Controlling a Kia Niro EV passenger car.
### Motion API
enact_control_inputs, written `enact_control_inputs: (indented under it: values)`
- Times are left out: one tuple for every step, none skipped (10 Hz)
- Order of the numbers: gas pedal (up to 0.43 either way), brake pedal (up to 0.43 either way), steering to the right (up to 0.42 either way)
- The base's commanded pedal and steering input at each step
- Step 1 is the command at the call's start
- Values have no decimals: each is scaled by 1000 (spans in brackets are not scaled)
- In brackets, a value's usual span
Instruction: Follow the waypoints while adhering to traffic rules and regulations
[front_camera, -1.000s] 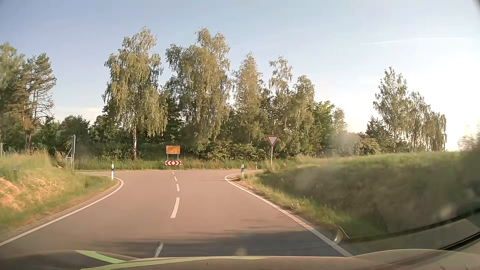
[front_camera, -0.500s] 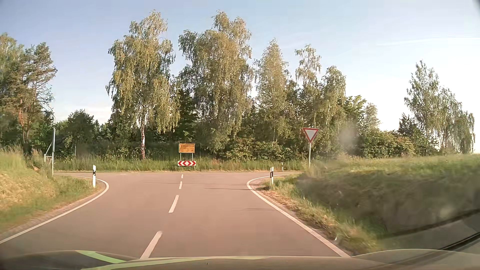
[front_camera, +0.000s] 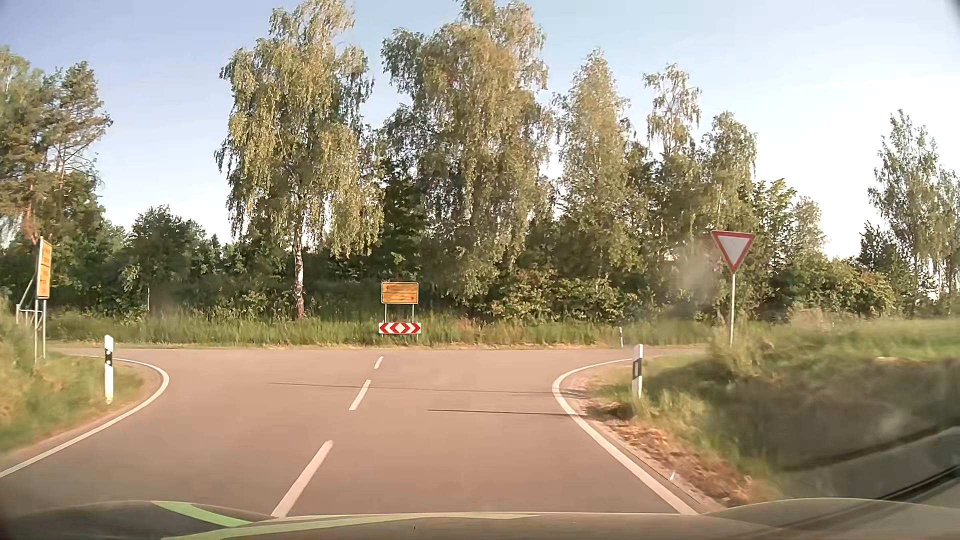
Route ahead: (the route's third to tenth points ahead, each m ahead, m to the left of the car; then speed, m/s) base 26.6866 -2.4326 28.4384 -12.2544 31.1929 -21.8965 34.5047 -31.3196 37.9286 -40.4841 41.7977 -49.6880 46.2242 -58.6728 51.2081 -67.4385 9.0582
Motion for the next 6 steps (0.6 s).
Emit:
enact_control_inputs:
  values:
    - [0, 232, -23]
    - [0, 232, -15]
    - [0, 232, -10]
    - [0, 244, 2]
    - [0, 244, 12]
    - [0, 244, 23]
